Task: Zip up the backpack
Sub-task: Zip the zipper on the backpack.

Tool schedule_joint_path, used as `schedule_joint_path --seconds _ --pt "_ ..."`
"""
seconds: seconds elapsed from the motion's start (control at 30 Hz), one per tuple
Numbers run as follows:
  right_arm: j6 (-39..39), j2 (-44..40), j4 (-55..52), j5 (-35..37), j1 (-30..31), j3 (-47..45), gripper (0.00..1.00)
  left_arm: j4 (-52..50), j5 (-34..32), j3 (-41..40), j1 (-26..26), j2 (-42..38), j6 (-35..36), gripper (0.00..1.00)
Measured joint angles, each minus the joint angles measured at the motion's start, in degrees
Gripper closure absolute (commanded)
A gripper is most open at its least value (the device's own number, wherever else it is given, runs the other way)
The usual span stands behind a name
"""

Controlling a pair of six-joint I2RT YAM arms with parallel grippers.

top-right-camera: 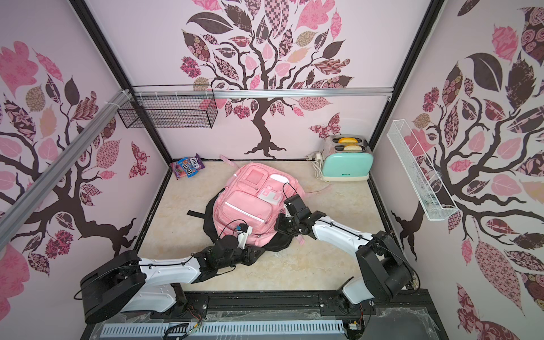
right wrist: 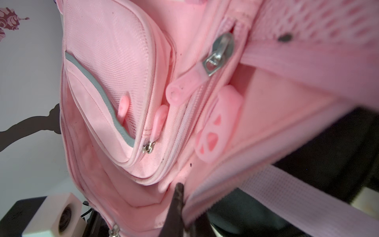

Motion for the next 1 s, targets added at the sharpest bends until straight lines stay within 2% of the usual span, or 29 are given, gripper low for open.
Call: schedule_joint_path --seconds 0.3,0.6,0.8,1.0 --pt "-0.07 0.0 0.0 0.0 0.0 0.0 1.0 1.33 1.27 0.02 0.33 0.02 -0.24 0.71" --pt "-0.46 0.0 0.0 0.04 0.0 0.0 1.0 2.78 6.58 -0.04 0.35 -0.31 -3.54 0.66" --pt "-0.66 0.0 0.0 0.04 0.0 0.0 1.0 3.19 7.65 -1.22 0.57 -3.8 -5.16 0.62" --pt "-0.87 0.0 0.0 0.04 0.0 0.0 1.0 3.17 9.73 -1.53 4.94 -8.04 -7.08 0.62"
